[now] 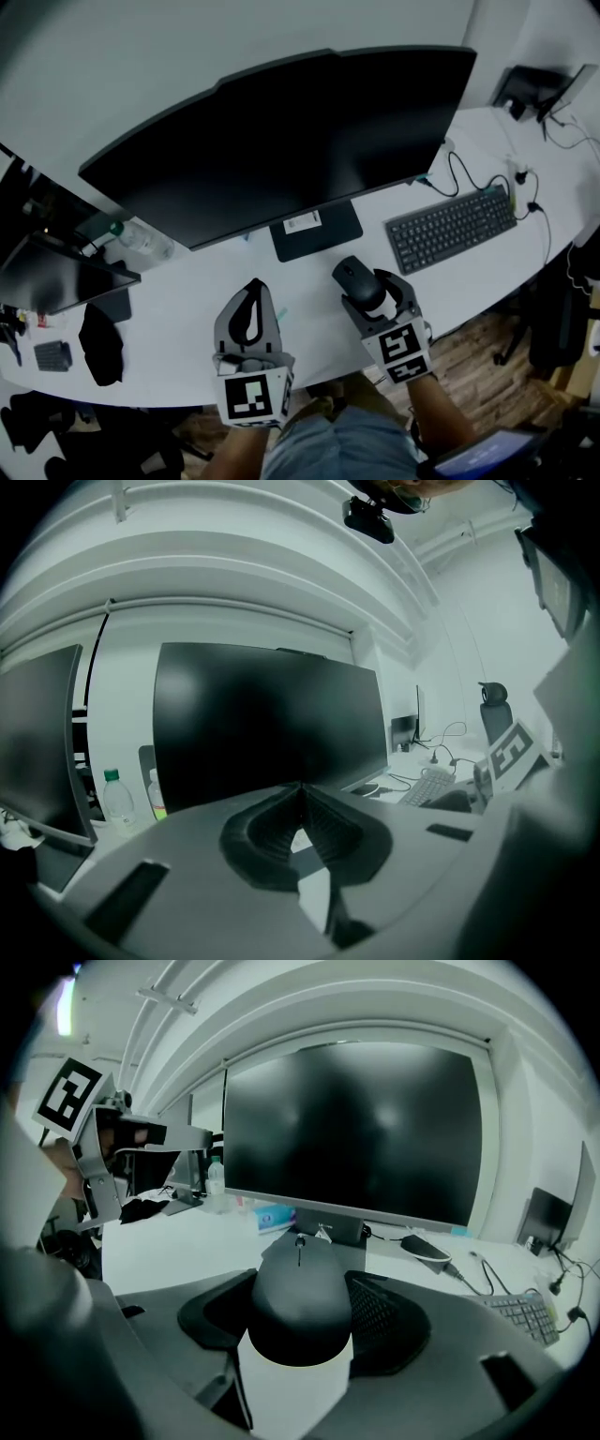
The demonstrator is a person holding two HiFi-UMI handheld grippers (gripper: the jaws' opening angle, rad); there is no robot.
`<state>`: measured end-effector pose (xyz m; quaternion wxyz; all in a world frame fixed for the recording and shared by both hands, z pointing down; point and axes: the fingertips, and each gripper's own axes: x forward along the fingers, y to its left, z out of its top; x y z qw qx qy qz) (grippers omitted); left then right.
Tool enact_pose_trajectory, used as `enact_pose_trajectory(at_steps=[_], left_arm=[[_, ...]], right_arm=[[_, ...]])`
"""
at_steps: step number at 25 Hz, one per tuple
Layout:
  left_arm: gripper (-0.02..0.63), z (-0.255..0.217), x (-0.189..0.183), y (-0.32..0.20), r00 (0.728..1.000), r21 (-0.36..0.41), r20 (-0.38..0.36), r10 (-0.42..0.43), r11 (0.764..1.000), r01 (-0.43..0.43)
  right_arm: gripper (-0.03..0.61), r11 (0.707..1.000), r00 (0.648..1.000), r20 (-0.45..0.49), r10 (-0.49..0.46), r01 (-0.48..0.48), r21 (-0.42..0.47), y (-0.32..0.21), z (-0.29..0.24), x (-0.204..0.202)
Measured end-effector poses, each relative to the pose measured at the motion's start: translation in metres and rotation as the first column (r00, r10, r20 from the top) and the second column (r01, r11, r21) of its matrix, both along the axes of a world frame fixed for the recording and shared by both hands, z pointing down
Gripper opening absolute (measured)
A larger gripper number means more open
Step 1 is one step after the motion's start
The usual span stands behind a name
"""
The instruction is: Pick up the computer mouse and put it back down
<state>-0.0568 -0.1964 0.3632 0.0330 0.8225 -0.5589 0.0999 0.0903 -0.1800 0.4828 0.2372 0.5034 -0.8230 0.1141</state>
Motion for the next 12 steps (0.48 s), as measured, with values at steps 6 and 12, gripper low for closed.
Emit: enact_pose_trajectory(at_steps=[6,12], left_arm=[[0.008,0.016,0.006,-0.005,1.0,-0.039,0.013,-0.002,0.999,0.002],[0.008,0.032,0.007,-0.01,0.999,-0.071,0.038,-0.013,0.997,0.015]], right_arm=[[0.301,0.998,1.0,0.002,0.01,-0.009,-0.064,0.0,0.035,0.007],[0.301,0.992,1.0,0.001,0.017,-0.017,-0.128,0.001,0.067,0.014]])
